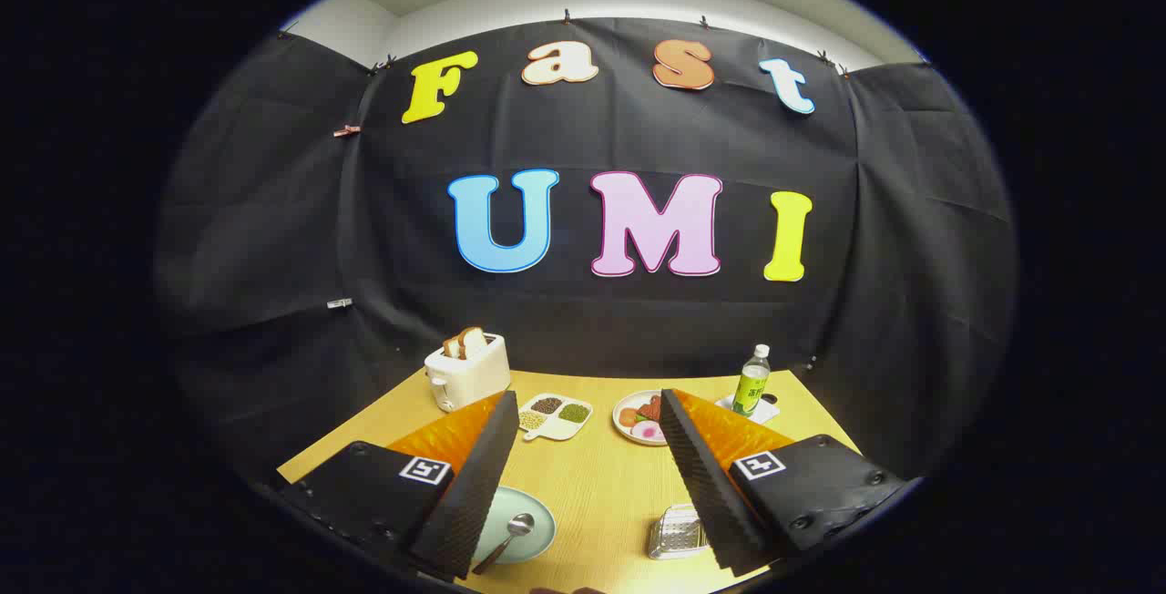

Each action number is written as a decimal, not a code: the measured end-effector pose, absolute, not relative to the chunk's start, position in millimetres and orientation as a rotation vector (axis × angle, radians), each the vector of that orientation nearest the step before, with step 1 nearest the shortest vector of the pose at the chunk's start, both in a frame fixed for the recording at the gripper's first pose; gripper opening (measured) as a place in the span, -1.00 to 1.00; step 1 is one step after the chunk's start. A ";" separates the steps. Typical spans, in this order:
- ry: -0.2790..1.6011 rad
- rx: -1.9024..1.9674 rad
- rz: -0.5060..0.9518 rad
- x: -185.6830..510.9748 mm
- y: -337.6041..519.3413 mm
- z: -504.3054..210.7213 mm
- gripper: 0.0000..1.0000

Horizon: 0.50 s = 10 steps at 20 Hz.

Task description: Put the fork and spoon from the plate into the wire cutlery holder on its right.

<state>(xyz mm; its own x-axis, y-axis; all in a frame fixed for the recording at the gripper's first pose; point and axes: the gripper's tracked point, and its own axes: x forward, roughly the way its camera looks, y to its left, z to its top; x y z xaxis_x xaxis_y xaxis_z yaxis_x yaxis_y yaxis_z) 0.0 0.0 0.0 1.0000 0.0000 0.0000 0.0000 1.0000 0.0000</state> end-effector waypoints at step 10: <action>0.035 0.006 0.004 -0.4 4.9 -15.4 0.93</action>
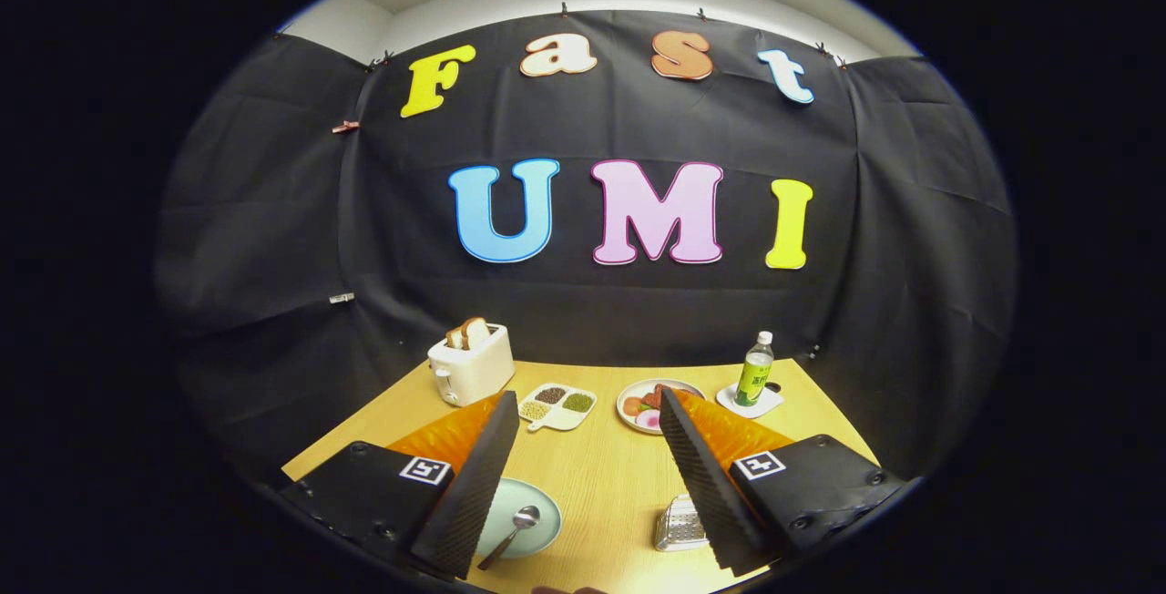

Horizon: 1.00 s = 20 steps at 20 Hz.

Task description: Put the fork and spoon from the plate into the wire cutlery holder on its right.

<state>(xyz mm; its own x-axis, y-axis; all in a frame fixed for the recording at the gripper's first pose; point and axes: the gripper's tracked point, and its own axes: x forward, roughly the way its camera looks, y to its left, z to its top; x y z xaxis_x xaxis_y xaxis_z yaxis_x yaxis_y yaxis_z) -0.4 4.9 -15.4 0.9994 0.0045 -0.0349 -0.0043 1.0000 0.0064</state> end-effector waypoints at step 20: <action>0.442 0.007 0.112 30.2 80.4 -152.2 0.95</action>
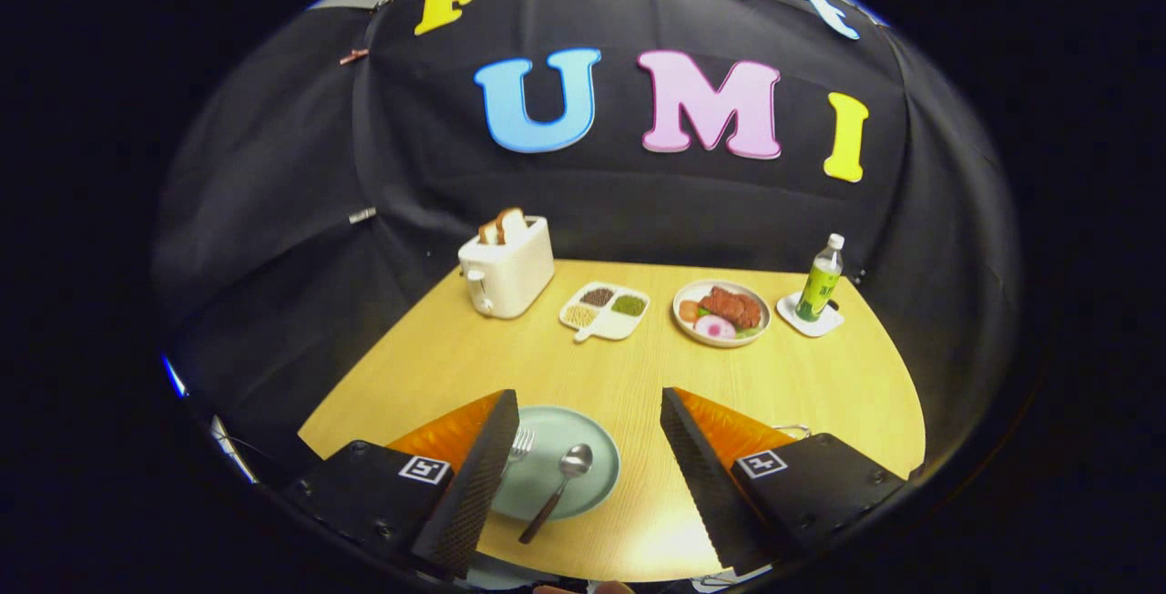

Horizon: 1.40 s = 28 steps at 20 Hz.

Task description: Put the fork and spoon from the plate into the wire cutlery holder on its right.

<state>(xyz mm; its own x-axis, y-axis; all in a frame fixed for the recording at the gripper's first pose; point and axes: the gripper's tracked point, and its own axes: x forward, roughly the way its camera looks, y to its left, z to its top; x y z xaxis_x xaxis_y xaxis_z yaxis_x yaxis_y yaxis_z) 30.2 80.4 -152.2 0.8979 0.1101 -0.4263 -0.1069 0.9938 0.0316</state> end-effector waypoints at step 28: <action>1.146 -0.053 0.084 29.5 126.3 -377.2 0.17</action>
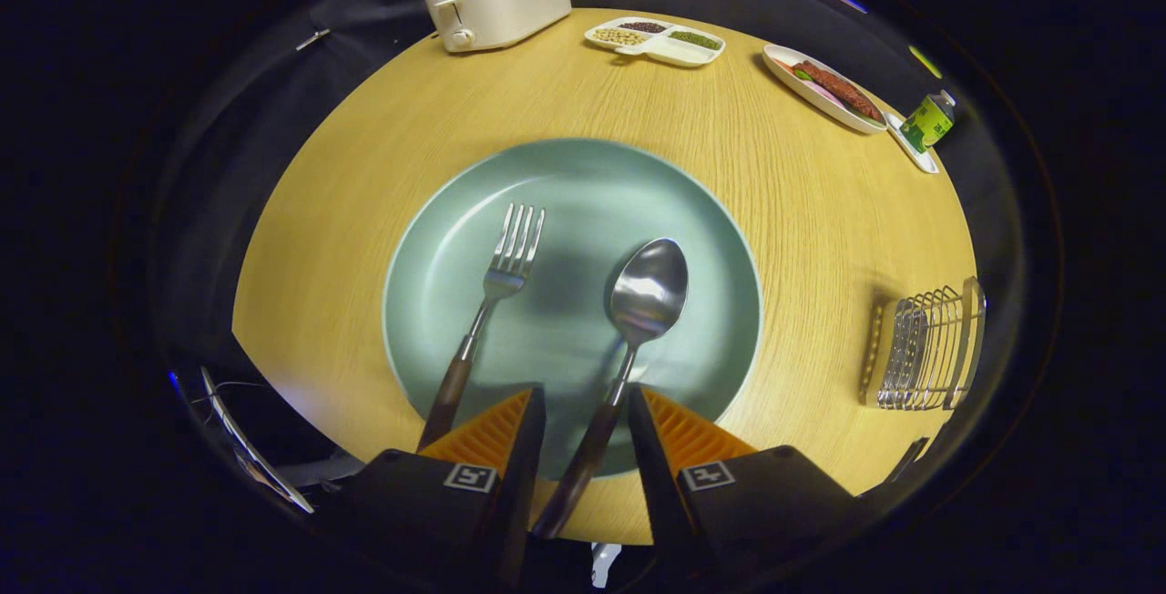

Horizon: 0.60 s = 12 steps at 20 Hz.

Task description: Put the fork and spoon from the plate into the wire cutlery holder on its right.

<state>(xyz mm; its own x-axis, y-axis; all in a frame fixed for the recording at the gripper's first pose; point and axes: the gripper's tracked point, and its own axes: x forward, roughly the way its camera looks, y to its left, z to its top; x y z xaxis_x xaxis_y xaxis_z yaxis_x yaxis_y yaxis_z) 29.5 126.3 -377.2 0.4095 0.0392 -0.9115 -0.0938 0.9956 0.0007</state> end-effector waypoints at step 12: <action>1.190 0.047 0.164 24.4 97.0 -348.3 -0.84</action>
